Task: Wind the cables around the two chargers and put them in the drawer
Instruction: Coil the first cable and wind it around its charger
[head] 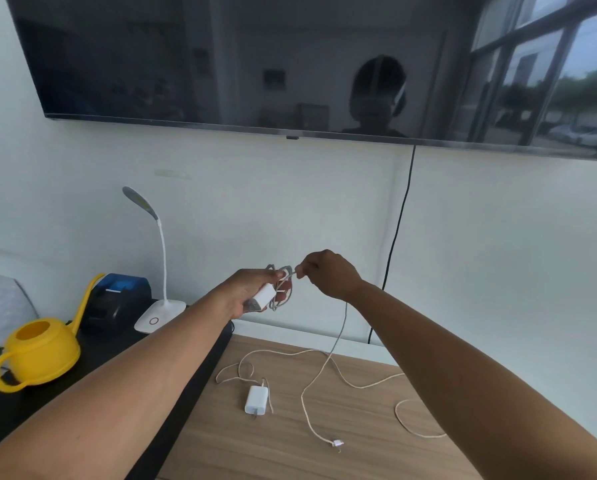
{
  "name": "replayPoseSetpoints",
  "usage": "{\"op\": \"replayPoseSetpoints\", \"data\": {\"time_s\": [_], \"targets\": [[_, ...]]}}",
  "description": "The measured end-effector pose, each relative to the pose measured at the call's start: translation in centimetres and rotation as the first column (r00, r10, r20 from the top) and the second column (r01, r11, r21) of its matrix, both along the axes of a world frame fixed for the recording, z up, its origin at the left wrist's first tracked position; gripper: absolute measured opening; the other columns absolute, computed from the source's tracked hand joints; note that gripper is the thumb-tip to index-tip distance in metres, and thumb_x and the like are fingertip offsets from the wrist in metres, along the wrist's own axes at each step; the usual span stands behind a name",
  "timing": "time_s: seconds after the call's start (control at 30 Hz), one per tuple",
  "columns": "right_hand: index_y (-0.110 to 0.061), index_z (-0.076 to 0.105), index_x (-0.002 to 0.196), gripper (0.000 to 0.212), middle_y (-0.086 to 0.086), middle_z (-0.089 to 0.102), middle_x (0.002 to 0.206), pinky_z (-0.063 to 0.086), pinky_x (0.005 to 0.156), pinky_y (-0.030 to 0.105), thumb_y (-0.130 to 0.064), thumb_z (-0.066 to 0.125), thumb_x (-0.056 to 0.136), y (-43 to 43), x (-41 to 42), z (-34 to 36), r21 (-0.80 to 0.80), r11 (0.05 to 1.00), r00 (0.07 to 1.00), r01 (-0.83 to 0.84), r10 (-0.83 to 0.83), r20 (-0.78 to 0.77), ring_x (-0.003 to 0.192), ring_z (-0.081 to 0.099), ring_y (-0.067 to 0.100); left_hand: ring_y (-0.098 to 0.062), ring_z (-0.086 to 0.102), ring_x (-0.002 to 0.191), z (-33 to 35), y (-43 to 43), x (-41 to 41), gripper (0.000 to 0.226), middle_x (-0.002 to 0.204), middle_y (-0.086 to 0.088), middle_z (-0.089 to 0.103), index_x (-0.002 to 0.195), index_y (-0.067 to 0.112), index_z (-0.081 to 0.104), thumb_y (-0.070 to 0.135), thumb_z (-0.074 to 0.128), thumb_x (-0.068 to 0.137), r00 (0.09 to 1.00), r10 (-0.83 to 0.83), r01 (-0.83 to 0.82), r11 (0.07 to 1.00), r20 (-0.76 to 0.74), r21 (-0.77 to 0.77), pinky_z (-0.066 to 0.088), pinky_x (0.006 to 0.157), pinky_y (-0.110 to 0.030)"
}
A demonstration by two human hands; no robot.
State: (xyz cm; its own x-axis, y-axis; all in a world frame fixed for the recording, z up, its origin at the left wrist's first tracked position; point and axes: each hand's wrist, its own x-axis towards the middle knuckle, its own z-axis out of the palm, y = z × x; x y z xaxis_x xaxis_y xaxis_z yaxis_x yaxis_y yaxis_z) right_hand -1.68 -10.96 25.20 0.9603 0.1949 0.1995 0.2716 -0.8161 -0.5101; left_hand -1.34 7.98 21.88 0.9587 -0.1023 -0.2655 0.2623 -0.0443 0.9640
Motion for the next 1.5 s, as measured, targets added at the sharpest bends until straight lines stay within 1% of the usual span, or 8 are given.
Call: {"op": "replayPoseSetpoints", "data": {"time_s": [0.1, 0.27, 0.43, 0.57, 0.73, 1.1, 1.3, 1.5], "targets": [[-0.02, 0.069, 0.082, 0.023, -0.011, 0.057, 0.068, 0.039, 0.06, 0.027, -0.036, 0.056, 0.092, -0.4, 0.2, -0.2, 0.049, 0.999, 1.0, 0.02, -0.02, -0.007, 0.073, 0.057, 0.018, -0.02, 0.07, 0.084, 0.3, -0.2, -0.6, 0.035, 0.1, -0.007, 0.076, 0.107, 0.011, 0.071, 0.038, 0.073, 0.084, 0.995, -0.096, 0.096, 0.995, -0.005, 0.005, 0.042, 0.047, -0.02], [-0.016, 0.065, 0.078, 0.038, -0.008, 0.055, 0.063, 0.035, 0.054, 0.026, -0.053, 0.069, 0.08, -1.2, 0.5, -0.7, 0.137, 0.984, 0.994, 0.11, -0.111, -0.004, 0.061, 0.05, 0.012, -0.013, 0.068, 0.067, 0.8, -0.5, -1.2, 0.032, 0.079, 0.002, 0.07, 0.106, 0.012, 0.075, 0.036, 0.072, 0.086, 0.984, -0.181, 0.18, 0.983, 0.0, -0.045, 0.041, 0.045, -0.021], [-0.02, 0.07, 0.085, 0.017, -0.006, 0.064, 0.08, 0.044, 0.07, 0.029, -0.036, 0.067, 0.086, -2.2, 0.8, -1.2, 0.179, 0.978, 0.994, 0.109, -0.108, -0.017, 0.08, 0.06, 0.017, -0.014, 0.067, 0.067, 0.7, -0.5, -1.0, 0.028, 0.079, 0.0, 0.068, 0.099, 0.011, 0.075, 0.035, 0.074, 0.084, 0.982, -0.187, 0.187, 0.982, -0.004, 0.008, 0.04, 0.045, -0.022], [-0.03, 0.068, 0.079, 0.012, -0.01, 0.064, 0.082, 0.043, 0.068, 0.026, -0.027, 0.062, 0.089, -3.6, 0.8, -1.5, 0.159, 0.972, 0.985, 0.171, -0.17, -0.015, 0.082, 0.061, 0.016, -0.013, 0.068, 0.067, 0.7, 0.0, -1.2, 0.019, 0.075, 0.002, 0.064, 0.085, 0.015, 0.068, 0.033, 0.068, 0.089, 0.976, -0.218, 0.217, 0.975, -0.025, -0.039, 0.037, 0.039, -0.02], [-0.035, 0.066, 0.075, 0.017, -0.011, 0.062, 0.087, 0.041, 0.062, 0.024, -0.029, 0.06, 0.09, -5.8, 0.6, -2.1, 0.146, 0.951, 0.962, 0.272, -0.272, -0.025, 0.083, 0.062, 0.015, -0.01, 0.07, 0.067, 0.8, 1.1, -1.2, 0.014, 0.071, 0.006, 0.064, 0.088, 0.019, 0.067, 0.033, 0.065, 0.091, 0.99, -0.126, 0.115, 0.981, -0.067, -0.154, 0.034, 0.038, -0.016], [-0.03, 0.071, 0.089, 0.018, -0.007, 0.064, 0.089, 0.043, 0.07, 0.027, -0.024, 0.054, 0.092, -9.2, 0.7, -3.8, 0.048, 0.91, 0.911, 0.411, -0.409, -0.051, 0.083, 0.058, 0.017, -0.008, 0.06, 0.056, -0.3, 4.0, -0.6, 0.016, 0.068, 0.008, 0.066, 0.083, 0.022, 0.07, 0.036, 0.064, 0.091, 0.979, 0.106, -0.167, 0.906, -0.174, -0.389, 0.037, 0.038, -0.014], [-0.026, 0.069, 0.095, 0.018, -0.001, 0.07, 0.095, 0.045, 0.07, 0.028, -0.021, 0.052, 0.091, -9.4, 0.6, -4.1, 0.03, 0.885, 0.885, 0.464, -0.462, -0.054, 0.087, 0.063, 0.022, -0.008, 0.06, 0.058, -0.1, 5.1, -0.2, 0.014, 0.066, 0.01, 0.07, 0.088, 0.024, 0.067, 0.036, 0.063, 0.093, 0.949, 0.243, -0.306, 0.863, -0.202, -0.401, 0.039, 0.04, -0.012], [-0.021, 0.072, 0.096, 0.015, -0.004, 0.071, 0.089, 0.045, 0.073, 0.028, -0.027, 0.06, 0.09, -7.7, 0.3, -4.0, -0.073, 0.927, 0.924, 0.369, -0.374, -0.076, 0.092, 0.066, 0.021, -0.008, 0.06, 0.055, 0.0, 4.6, 0.2, 0.014, 0.075, 0.01, 0.069, 0.087, 0.025, 0.065, 0.036, 0.06, 0.095, 0.957, 0.229, -0.28, 0.884, -0.176, -0.373, 0.039, 0.039, -0.013]]}}
